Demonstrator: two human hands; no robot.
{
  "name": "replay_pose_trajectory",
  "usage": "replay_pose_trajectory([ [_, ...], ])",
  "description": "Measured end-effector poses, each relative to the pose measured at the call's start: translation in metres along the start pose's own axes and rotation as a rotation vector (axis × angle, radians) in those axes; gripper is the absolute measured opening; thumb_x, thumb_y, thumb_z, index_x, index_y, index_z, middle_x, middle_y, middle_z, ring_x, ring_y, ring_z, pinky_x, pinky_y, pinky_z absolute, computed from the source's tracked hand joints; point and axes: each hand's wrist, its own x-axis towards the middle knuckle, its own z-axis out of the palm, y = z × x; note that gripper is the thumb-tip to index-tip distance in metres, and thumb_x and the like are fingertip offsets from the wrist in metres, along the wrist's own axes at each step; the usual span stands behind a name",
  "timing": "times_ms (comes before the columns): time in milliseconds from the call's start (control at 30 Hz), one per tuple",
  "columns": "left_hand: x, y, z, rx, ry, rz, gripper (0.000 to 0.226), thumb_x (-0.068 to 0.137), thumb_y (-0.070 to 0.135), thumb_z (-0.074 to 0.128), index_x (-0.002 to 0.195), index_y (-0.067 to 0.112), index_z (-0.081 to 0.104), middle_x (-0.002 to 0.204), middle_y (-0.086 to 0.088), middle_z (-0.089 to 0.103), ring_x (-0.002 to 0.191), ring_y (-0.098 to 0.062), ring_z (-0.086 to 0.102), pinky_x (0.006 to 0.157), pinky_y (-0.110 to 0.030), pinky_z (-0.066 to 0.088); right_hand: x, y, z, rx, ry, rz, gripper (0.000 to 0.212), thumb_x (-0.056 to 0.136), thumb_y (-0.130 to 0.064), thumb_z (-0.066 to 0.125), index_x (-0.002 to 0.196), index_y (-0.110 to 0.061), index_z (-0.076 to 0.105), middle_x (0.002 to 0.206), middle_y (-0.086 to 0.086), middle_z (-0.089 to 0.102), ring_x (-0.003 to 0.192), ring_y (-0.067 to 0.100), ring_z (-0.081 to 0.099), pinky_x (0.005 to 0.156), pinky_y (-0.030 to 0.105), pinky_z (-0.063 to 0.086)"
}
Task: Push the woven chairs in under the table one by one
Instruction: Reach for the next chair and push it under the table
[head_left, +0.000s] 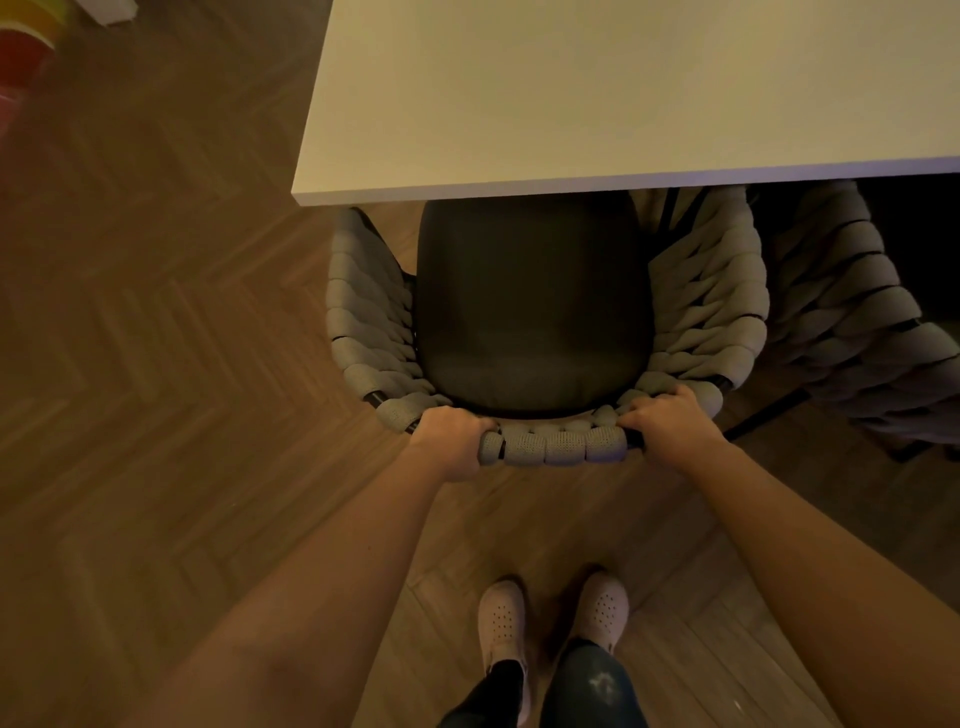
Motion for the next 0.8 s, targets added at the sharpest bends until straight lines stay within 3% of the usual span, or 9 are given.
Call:
replay_pose_trajectory([
  [200,0.005,-0.001,0.002,-0.013,-0.024,-0.023,0.037,0.089,0.039,0.056,0.126,0.036,0.053,0.104,0.005,0.064,0.096,-0.018,0.061,0.08,-0.035,0.051,0.001,0.003,-0.002,0.006,0.009,-0.007,0.036,0.093,-0.024,0.054,0.128,-0.036,0.053,0.127,-0.003,0.055,0.118,0.02,0.052,0.101,0.04,0.033],
  [300,0.005,0.003,0.005,0.011,-0.04,-0.063,0.038,0.09,0.04,0.057,0.127,0.034,0.051,0.11,0.005,0.063,0.103,-0.02,0.059,0.088,-0.04,0.043,0.001,0.004,-0.002,-0.004,0.02,0.0,0.036,0.094,-0.025,0.052,0.128,-0.036,0.053,0.13,-0.001,0.054,0.121,0.022,0.05,0.104,0.042,0.033],
  [400,0.007,0.005,0.009,0.064,-0.067,-0.093,0.047,0.087,0.044,0.059,0.131,0.032,0.047,0.119,0.002,0.062,0.115,-0.024,0.054,0.107,-0.053,0.03,-0.003,0.001,0.001,0.016,0.06,0.044,0.04,0.095,-0.023,0.052,0.133,-0.036,0.051,0.133,0.001,0.052,0.128,0.027,0.043,0.115,0.053,0.02],
  [467,0.008,0.005,0.011,0.062,-0.079,-0.09,0.061,0.085,0.049,0.061,0.139,0.031,0.039,0.127,0.0,0.058,0.125,-0.026,0.048,0.113,-0.06,0.015,-0.01,-0.003,0.002,0.055,0.09,0.107,0.052,0.095,-0.022,0.053,0.144,-0.034,0.038,0.14,0.006,0.045,0.135,0.03,0.035,0.117,0.057,0.011],
  [567,0.006,0.01,0.007,0.05,-0.087,-0.052,0.085,0.081,0.059,0.063,0.149,0.028,0.023,0.139,-0.001,0.05,0.132,-0.026,0.042,0.115,-0.06,0.008,-0.023,-0.005,0.006,0.142,0.169,0.141,0.075,0.093,-0.029,0.059,0.154,-0.029,0.014,0.154,0.011,0.029,0.146,0.031,0.019,0.118,0.056,0.005],
  [667,0.007,0.034,-0.004,-0.015,-0.055,0.012,0.094,0.079,0.068,0.058,0.152,0.027,0.016,0.147,-0.001,0.042,0.136,-0.025,0.037,0.117,-0.058,0.007,-0.048,0.006,0.014,0.24,0.257,0.146,0.088,0.089,-0.039,0.064,0.155,-0.029,0.007,0.161,0.01,0.013,0.15,0.028,0.004,0.12,0.054,0.0],
  [800,0.013,0.09,-0.02,-0.061,0.066,0.082,0.096,0.081,0.072,0.053,0.154,0.027,0.011,0.158,-0.005,0.022,0.146,-0.025,0.019,0.119,-0.054,0.008,-0.088,0.036,0.03,0.344,0.335,0.232,0.09,0.088,-0.043,0.064,0.155,-0.029,0.006,0.162,0.009,0.008,0.15,0.027,-0.001,0.12,0.05,-0.002],
])
